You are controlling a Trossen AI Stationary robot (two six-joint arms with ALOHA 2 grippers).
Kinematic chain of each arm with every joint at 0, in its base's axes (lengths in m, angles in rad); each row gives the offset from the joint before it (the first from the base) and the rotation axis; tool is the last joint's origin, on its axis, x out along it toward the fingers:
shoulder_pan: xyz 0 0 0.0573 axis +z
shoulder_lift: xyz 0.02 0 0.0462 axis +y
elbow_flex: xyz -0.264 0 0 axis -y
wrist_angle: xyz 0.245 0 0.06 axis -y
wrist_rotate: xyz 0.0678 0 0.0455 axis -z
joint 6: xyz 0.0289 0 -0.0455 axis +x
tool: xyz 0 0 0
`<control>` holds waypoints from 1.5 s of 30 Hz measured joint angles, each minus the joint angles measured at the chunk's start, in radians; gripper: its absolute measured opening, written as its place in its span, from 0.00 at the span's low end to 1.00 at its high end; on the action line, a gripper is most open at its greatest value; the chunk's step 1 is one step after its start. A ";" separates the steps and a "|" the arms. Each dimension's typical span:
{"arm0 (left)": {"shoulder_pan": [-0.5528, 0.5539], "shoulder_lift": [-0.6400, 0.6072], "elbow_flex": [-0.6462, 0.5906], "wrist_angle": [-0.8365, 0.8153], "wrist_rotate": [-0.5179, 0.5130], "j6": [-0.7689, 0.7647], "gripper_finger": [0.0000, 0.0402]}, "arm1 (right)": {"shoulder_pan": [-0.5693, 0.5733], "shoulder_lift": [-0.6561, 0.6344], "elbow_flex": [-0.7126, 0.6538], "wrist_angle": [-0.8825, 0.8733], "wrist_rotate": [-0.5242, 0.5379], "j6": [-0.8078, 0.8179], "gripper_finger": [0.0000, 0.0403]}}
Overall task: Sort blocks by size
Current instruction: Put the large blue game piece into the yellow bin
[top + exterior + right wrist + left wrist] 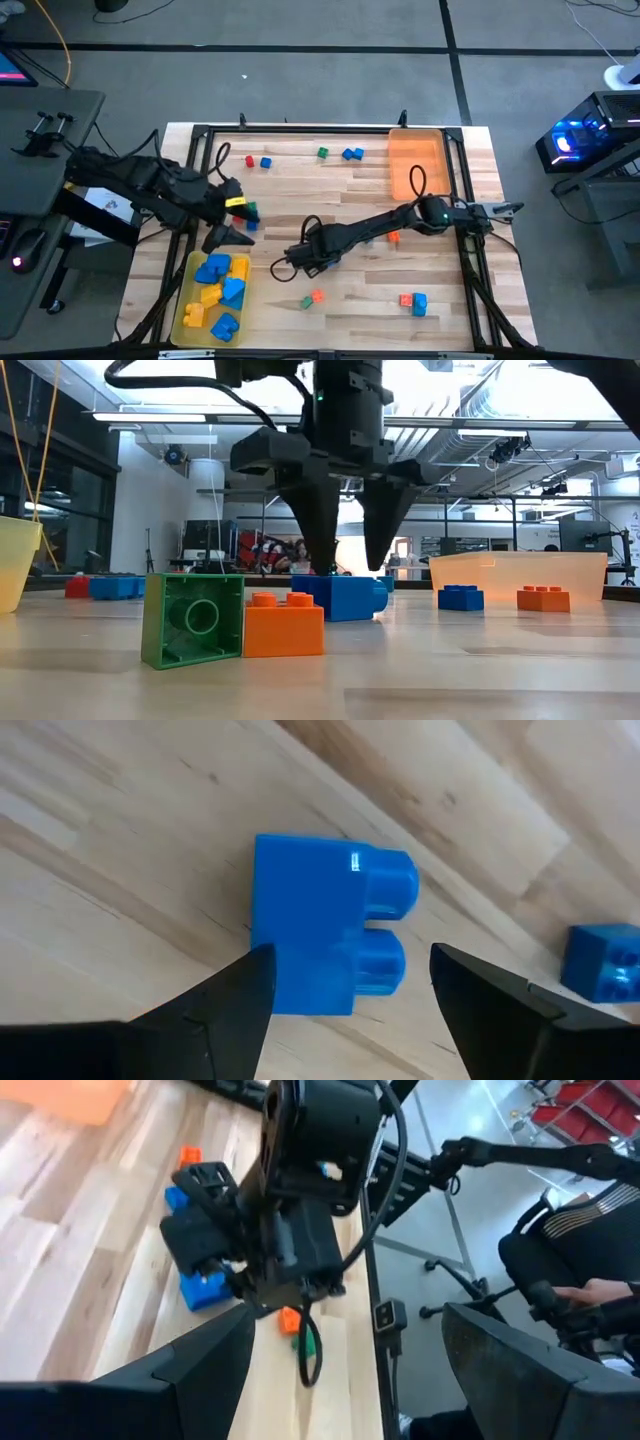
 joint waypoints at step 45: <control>-0.030 -0.001 -0.046 0.061 -0.030 -0.072 0.76 | 0.014 0.009 -0.017 0.306 0.029 -0.016 0.65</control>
